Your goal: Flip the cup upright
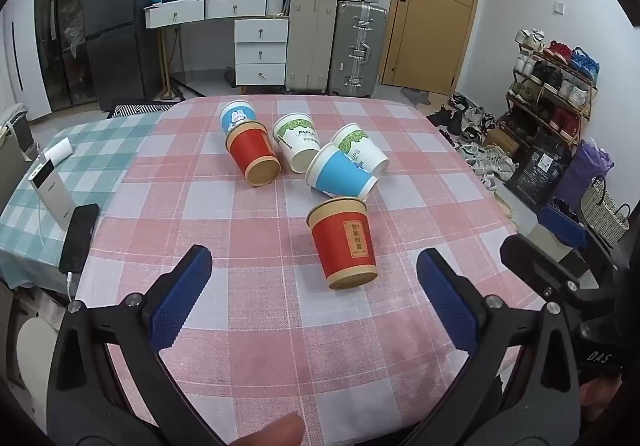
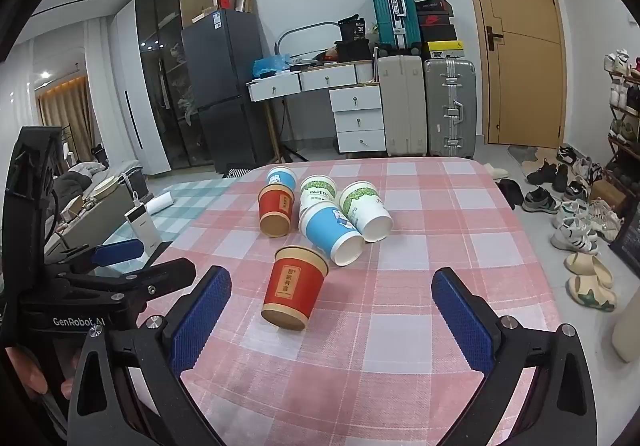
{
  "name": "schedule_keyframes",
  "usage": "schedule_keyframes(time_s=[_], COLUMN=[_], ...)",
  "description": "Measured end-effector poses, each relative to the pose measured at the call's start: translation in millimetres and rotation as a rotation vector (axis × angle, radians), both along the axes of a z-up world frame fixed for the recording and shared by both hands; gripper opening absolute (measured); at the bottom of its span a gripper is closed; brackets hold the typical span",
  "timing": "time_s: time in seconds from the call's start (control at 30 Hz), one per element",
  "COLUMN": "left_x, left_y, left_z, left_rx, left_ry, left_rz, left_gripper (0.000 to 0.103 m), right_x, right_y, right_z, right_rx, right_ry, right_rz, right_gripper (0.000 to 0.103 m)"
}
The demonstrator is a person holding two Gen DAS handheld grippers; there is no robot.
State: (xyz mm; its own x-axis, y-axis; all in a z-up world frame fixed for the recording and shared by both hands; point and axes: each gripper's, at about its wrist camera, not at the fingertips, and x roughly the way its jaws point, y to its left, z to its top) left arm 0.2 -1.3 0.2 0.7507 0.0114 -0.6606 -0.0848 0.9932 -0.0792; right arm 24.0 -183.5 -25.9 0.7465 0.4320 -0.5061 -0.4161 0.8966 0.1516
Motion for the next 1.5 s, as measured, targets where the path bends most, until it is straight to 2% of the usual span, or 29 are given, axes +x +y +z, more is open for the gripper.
schedule_keyframes(time_s=[0.1,0.17,1.5], left_x=[0.9,-4.8,-3.1], left_y=[-4.5,-1.0,-2.1], left_z=[0.0,0.8,-2.1], left_rx=[0.017,-0.005,-0.008], left_ry=[-0.005,-0.023,-0.013], left_rz=[-0.002,0.003,0.012], left_gripper=[0.102,0.102,0.102], right_x=[-0.1,-0.4,-2.2], right_y=[0.1,0.5,5.7], right_z=[0.4,1.1,-4.4], right_rx=[0.005,0.003,-0.001], right_ry=[-0.001,-0.002,0.012], right_rz=[0.0,0.003,0.006], right_gripper=[0.102,0.102,0.102])
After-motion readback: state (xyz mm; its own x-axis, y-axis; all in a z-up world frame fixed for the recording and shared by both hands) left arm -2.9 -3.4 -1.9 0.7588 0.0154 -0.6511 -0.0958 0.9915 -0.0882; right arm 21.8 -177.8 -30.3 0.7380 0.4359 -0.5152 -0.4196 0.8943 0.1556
